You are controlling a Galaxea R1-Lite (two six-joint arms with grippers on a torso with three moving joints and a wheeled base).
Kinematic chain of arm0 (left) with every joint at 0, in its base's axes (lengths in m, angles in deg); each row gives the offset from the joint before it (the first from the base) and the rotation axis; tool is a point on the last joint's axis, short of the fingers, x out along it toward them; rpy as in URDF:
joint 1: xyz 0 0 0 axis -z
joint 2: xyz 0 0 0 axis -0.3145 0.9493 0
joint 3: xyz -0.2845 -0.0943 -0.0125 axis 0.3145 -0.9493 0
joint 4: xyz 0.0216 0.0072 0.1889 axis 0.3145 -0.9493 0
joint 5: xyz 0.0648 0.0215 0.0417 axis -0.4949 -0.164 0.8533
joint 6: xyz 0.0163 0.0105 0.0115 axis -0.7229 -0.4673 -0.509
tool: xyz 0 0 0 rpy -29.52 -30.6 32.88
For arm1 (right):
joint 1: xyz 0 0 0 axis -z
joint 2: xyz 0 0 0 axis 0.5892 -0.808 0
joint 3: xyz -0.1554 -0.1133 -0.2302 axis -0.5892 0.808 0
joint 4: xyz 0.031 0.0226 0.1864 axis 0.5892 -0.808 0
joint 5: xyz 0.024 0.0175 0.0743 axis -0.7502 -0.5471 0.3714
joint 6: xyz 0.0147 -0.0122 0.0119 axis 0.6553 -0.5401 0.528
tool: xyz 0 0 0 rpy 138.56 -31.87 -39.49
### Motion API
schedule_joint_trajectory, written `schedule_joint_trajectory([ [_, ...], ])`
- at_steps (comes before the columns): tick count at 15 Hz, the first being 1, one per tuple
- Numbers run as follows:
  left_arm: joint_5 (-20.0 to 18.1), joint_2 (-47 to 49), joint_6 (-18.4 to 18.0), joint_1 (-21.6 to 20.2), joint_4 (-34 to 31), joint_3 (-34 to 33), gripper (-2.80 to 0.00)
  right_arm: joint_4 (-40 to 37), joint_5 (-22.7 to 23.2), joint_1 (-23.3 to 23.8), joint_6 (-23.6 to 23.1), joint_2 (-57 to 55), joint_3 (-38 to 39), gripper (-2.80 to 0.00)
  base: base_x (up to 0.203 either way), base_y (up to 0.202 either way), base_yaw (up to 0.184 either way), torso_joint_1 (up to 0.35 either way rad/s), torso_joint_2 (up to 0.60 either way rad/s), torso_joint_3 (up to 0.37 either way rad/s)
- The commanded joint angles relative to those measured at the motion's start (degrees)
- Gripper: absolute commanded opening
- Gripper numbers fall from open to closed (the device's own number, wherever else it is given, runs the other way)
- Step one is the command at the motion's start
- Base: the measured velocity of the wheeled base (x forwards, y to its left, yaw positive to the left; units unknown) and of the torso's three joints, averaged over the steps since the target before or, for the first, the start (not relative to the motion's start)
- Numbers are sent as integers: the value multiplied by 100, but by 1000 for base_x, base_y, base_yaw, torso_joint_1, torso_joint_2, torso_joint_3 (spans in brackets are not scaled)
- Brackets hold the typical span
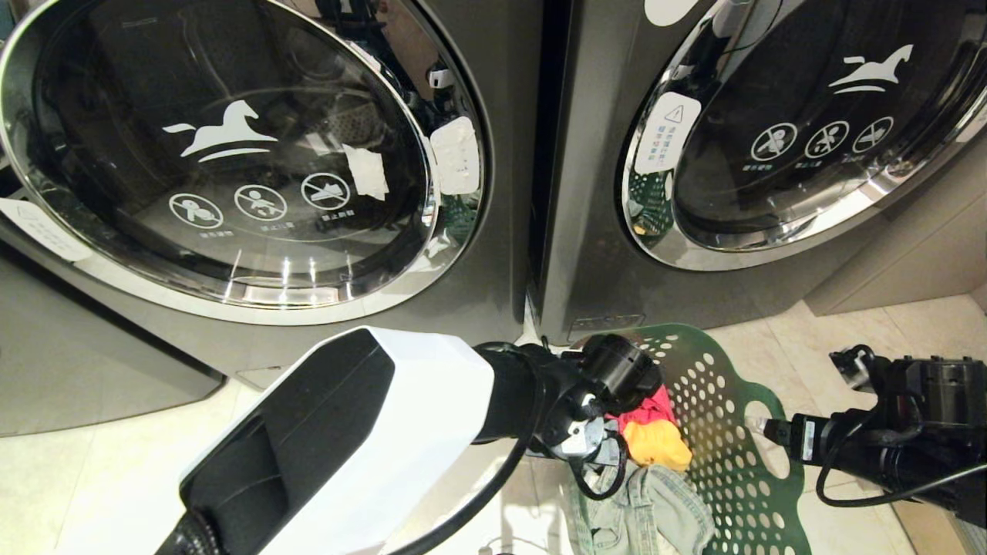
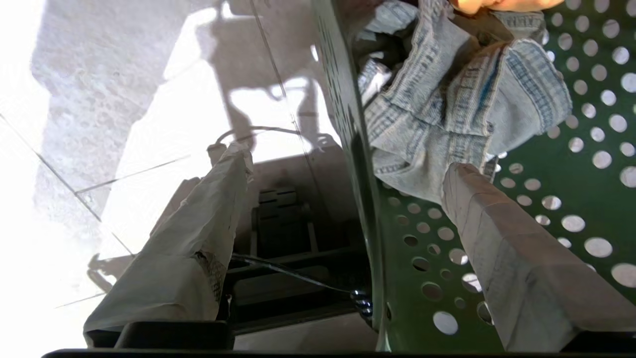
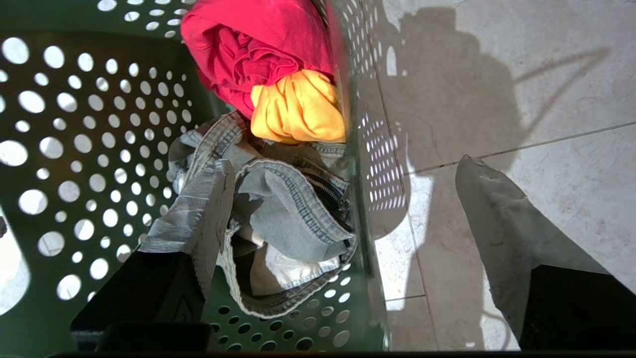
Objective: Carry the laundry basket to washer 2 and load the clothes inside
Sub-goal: Pick up the clothes basket and put it beside the washing machine
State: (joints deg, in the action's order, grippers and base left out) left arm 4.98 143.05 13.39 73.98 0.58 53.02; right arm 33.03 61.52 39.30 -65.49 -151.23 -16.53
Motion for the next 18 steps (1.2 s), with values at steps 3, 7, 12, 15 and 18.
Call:
schedule_joint_trajectory([
  [3,18,-553,308,16,-499,-30,0,-174,29,-26,39,128,187,0,0,0,0,0,0,0],
  [7,11,-1184,528,-46,-838,-195,0,-152,19,-29,33,-298,122,0,0,0,0,0,0,0],
  [12,20,-1871,523,-131,-1178,-243,0,40,13,-29,22,-826,-168,0,0,0,0,0,0,0],
  [15,50,-2112,550,-142,-1325,-502,0,69,12,-28,25,-847,-317,-280,0,0,0,0,0,0],
  [18,64,-2113,583,-142,-1294,-544,0,69,6,-29,13,-867,-418,-280,0,0,0,0,0,0],
])
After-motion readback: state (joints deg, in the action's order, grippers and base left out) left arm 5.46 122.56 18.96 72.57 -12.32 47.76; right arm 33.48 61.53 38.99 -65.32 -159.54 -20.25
